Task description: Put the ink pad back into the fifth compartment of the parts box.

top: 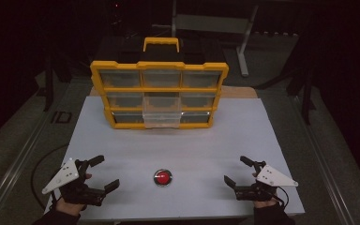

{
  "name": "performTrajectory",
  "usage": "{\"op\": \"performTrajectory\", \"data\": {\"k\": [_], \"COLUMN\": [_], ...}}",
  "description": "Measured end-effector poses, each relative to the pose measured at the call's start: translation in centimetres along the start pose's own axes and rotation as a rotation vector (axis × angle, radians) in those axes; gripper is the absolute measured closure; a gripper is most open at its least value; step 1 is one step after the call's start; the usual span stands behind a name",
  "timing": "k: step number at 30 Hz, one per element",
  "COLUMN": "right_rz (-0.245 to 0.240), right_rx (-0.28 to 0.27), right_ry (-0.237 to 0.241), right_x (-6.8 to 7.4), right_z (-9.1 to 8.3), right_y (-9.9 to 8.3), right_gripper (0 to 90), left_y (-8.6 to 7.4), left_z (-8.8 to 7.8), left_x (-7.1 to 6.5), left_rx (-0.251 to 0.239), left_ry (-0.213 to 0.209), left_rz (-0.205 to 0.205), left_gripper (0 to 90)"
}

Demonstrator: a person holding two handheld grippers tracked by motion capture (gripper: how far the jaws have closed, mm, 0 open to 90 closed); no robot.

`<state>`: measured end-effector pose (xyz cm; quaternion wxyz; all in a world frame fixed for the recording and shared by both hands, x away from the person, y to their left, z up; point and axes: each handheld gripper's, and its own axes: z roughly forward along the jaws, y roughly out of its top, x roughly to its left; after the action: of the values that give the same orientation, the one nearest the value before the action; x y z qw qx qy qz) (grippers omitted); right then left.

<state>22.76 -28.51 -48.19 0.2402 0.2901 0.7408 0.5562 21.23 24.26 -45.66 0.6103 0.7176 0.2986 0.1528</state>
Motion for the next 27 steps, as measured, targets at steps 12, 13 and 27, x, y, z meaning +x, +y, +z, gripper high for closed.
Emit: {"op": "performTrajectory", "data": {"k": [12,13,27], "right_rz": [0.003,0.005,0.007], "right_rx": [-0.013,-0.011,-0.013], "right_ry": [-0.004,-0.004,0.0], "right_x": [0.0,0.0,0.0], "right_z": [-0.2,-0.2,-0.1], "right_y": [0.1,0.1,0.1], "right_gripper": [8.8,8.8,8.8], "left_y": [3.4,3.8,5.9], "left_z": [1.5,1.6,4.7], "left_x": [-0.8,-0.9,-2.3], "left_rx": [-0.011,-0.012,0.013], "left_ry": [-0.081,-0.089,-0.207], "left_rz": [0.038,0.041,0.119], "left_gripper": [0.2,0.2,0.2]}}
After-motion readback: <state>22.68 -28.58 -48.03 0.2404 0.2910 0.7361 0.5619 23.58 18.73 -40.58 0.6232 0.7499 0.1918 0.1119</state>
